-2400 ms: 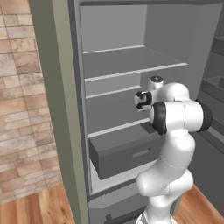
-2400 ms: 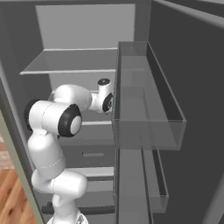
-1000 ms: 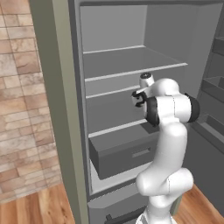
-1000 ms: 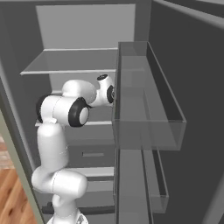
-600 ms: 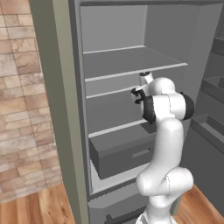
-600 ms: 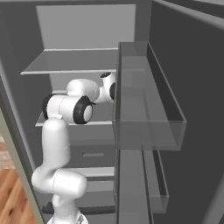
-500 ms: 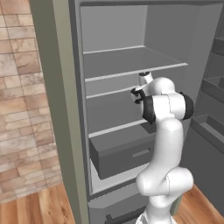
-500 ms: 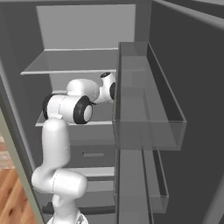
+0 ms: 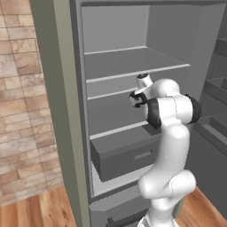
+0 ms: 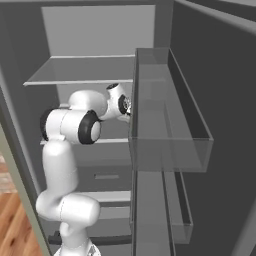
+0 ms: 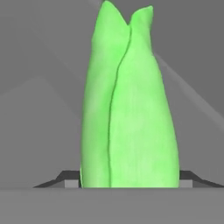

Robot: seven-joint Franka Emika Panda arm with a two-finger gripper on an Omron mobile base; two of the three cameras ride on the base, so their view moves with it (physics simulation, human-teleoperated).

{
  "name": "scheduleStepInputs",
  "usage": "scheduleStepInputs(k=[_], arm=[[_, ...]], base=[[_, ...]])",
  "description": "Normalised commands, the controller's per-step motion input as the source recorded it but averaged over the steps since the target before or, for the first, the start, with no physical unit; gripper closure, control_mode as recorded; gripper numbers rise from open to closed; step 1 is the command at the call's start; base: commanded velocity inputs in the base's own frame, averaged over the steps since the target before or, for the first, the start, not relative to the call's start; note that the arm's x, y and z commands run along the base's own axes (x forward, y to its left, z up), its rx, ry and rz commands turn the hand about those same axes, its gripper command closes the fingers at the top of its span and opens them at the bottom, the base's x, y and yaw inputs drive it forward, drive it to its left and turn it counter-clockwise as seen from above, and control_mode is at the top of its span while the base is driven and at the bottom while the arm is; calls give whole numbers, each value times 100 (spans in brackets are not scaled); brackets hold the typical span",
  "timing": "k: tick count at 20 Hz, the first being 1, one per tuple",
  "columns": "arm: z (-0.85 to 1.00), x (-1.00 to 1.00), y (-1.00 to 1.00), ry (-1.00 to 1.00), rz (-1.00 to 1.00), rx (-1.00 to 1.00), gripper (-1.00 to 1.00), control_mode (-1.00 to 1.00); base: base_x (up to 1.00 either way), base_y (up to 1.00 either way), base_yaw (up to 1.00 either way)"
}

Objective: Place one corn and one chicken drumstick in each tupperware on the nearby counter, to pack two identical lunches.

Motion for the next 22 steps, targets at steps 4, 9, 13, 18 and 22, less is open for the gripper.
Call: scheduleStepInputs(k=[4,9,13,18,22], arm=[[-41,-100,84,-1,0,0,100,-100],[-19,-100,53,-4,-1,0,100,-100],[0,-100,7,-5,-1,1,100,-100],[36,-100,0,-9,0,4,100,-100],[64,-100,0,-4,4,3,100,-100]], base=[[0,0,0],[0,0,0],[0,0,0],[0,0,0],[0,0,0]])
